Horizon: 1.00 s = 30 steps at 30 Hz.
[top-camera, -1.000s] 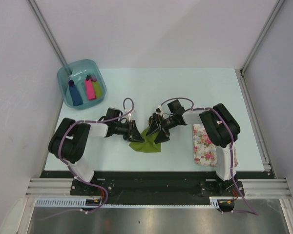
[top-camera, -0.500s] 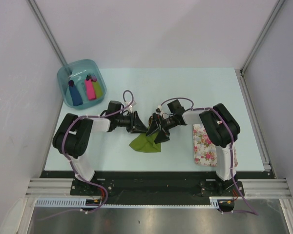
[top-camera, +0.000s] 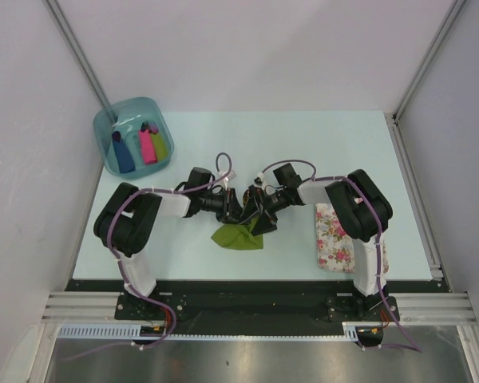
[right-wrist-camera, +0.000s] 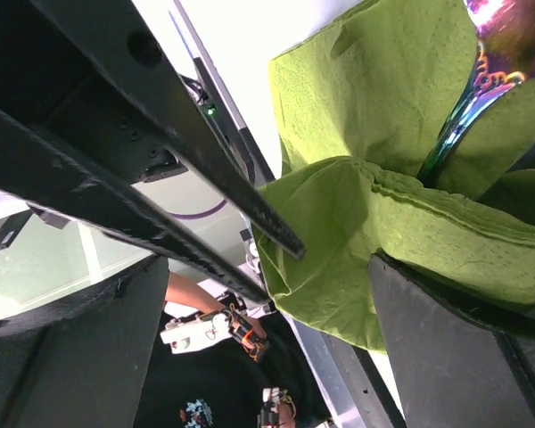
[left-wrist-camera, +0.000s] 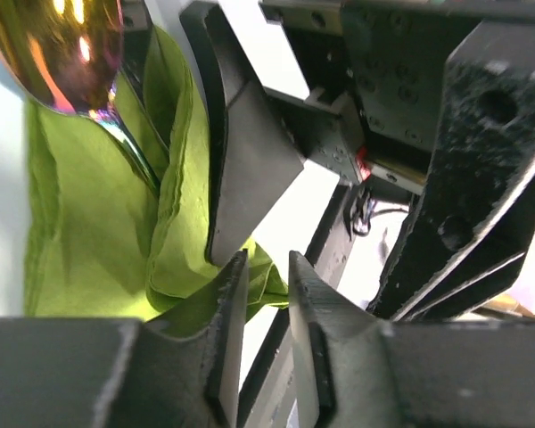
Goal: Place the utensils on the paper napkin and roll it up
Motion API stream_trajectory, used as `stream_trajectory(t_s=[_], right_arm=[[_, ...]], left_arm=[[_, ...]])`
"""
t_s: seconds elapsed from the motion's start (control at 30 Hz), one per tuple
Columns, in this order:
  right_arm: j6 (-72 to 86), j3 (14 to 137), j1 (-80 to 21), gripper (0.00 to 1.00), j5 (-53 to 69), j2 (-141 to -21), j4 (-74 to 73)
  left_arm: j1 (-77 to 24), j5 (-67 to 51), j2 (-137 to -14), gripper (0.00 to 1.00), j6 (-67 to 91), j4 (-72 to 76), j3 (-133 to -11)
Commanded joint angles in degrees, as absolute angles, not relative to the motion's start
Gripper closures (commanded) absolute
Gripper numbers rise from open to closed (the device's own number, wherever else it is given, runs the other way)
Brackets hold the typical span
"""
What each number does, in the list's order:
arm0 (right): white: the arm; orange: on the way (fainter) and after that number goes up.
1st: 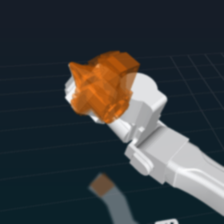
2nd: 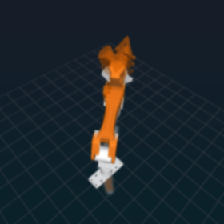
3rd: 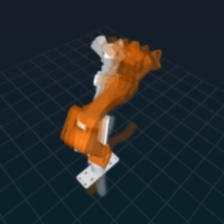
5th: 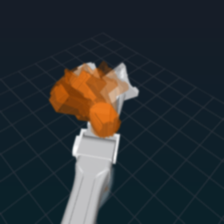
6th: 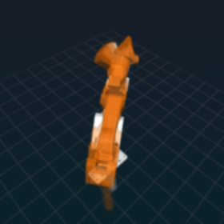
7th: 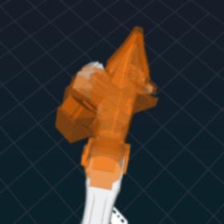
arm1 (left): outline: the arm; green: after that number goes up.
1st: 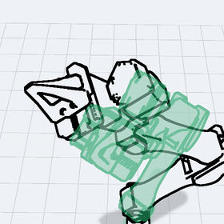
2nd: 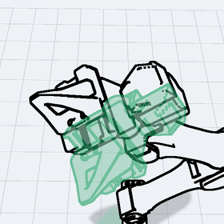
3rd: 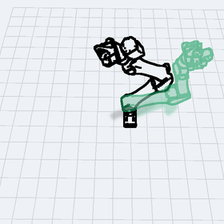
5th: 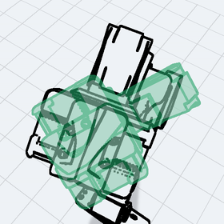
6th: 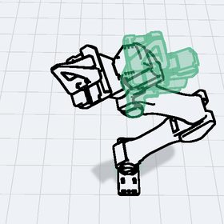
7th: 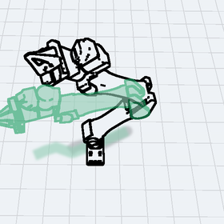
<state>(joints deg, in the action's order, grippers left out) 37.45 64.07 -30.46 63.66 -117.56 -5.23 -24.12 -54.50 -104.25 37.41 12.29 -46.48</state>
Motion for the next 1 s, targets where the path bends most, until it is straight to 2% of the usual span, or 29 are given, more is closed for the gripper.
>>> stream_trajectory(t_s=[0.0, 0.33, 0.6, 0.8, 0.9, 0.97], right_arm=[[36.04, 65.12, -30.85, 0.0, 61.52, -116.9, -4.92], [33.66, 65.83, -31.64, 0.0, 61.08, -114.7, -7.47], [32.78, 66.62, -31.82, 0.0, 60.91, -112.33, -9.93], [30.24, 66.8, -31.99, 0.01, 61.35, -110.22, -14.23], [26.29, 66.97, -31.99, 0.07, 60.74, -110.04, -18.97], [24.09, 66.71, -31.99, 0.16, 60.21, -110.21, -21.44]], left_arm=[[-24.79, -58.01, -103.71, 0.75, 32.7, 7.83, -45.97], [-22.76, -54.67, -102.75, 0.83, 26.9, 1.41, -46.05], [-22.15, -53.7, -103.36, 0.99, 23.91, -2.81, -46.49], [-21.53, -53.09, -102.75, 1.0, 22.85, -3.43, -46.23], [-21.18, -53.0, -101.87, 1.0, 22.68, -3.34, -45.88], [-21.09, -53.09, -101.08, 1.0, 23.2, -2.56, -45.7]])
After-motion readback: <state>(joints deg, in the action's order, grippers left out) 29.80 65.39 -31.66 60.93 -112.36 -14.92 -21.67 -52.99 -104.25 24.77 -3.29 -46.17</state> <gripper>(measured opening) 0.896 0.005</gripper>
